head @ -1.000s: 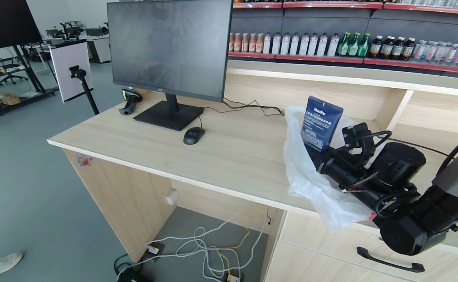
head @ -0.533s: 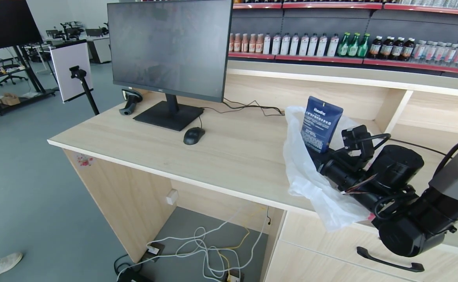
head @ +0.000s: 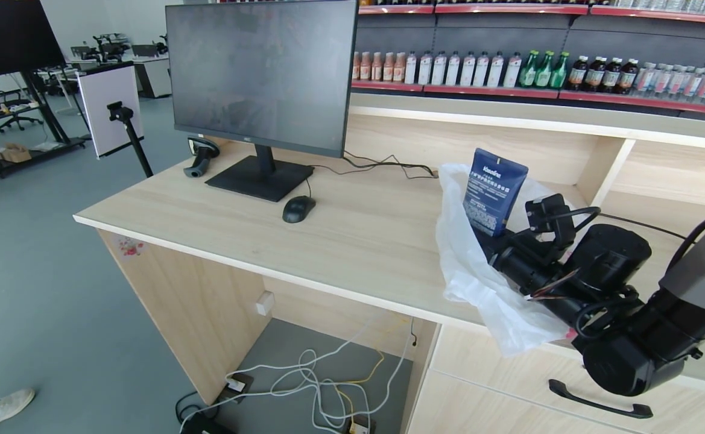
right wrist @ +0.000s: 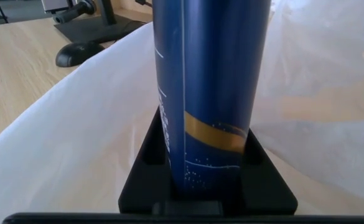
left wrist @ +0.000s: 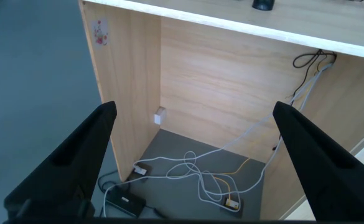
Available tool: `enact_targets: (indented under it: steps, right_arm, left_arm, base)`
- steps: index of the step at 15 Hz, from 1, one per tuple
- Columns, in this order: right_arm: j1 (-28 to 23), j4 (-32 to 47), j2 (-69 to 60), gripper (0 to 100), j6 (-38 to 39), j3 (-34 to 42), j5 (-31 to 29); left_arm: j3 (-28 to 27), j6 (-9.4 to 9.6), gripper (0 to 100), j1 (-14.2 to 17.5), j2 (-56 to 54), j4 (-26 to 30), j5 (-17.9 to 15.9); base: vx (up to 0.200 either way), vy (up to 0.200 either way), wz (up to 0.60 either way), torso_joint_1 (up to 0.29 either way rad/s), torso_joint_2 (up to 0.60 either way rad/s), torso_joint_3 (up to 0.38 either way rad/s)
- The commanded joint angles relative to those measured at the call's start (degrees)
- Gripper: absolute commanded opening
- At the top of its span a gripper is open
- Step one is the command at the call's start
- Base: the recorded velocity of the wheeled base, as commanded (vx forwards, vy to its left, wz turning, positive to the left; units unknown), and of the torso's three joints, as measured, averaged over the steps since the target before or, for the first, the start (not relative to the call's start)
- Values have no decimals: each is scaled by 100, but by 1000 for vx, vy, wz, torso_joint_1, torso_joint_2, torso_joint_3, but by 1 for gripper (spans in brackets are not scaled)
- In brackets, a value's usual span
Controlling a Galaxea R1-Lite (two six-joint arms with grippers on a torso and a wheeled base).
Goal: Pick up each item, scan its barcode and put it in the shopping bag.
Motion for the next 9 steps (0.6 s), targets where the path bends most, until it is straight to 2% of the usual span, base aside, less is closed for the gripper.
enact_targets:
  steps: [1,4,5,9]
  right_arm:
    - [4,8,44,0,-2,15,8]
    - [4,8,35,0,-2,51,-1]
    - [4,8,35,100,-2,59,-1]
    - [-5,8,-79,100,-11,130,8]
  left_arm:
    - [0,0,100,0,-2,-2,1]
    - [0,0,100,0,-2,-2,1]
    - [0,0,100,0,-2,-2,1]
    - [0,0,100,0,-2,-2,1]
  base:
    - [0,0,0,0,0,0]
    - [0,0,0,0,0,0]
    - [0,0,0,0,0,0]
    - [0,0,0,0,0,0]
